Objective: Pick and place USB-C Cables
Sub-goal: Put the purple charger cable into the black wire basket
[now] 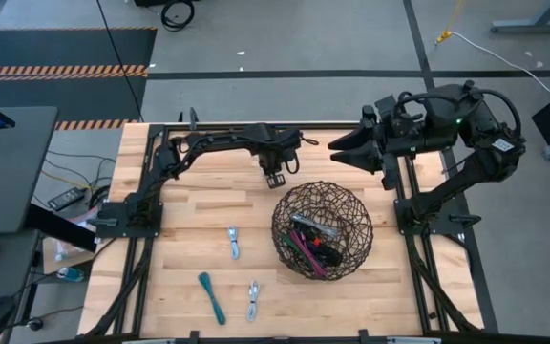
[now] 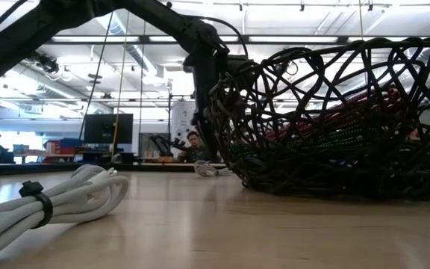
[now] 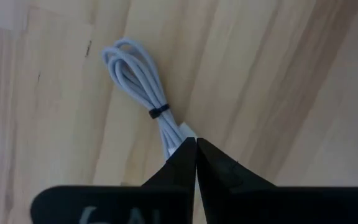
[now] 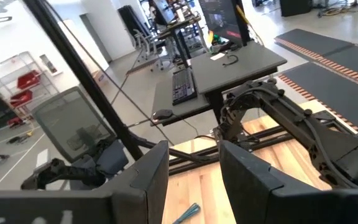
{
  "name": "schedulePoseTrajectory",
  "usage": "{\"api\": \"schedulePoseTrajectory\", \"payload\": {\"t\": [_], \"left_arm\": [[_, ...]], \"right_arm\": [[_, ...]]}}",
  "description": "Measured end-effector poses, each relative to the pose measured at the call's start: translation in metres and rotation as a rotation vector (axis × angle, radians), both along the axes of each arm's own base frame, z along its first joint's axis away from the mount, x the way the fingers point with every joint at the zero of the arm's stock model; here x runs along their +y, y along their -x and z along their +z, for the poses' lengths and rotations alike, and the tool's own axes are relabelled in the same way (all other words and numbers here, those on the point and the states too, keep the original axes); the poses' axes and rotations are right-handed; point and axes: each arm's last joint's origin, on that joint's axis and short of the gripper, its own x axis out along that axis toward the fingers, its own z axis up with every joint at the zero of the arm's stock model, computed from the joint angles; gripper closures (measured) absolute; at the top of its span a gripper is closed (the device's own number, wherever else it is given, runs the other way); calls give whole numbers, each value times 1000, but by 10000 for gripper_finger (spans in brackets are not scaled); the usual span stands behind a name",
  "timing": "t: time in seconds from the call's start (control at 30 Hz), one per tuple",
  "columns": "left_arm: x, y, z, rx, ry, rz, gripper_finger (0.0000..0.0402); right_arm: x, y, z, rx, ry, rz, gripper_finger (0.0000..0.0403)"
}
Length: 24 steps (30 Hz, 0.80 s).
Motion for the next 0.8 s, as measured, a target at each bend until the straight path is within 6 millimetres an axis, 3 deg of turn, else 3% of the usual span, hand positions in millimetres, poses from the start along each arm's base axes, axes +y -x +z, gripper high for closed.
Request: {"api": "schedulePoseTrajectory", "payload": {"t": [0.17, 0.57, 0.8], "left_arm": [[-4, 2, 0, 33, 8, -24, 357], [-4, 5, -1, 75, -14, 31, 246], [-3, 5, -1, 68, -21, 32, 209]], "right_arm": [[1, 0, 0, -1, 12, 52, 254], [4, 1, 0, -1, 6, 140, 254], [4, 1, 0, 1, -6, 159, 254]]}}
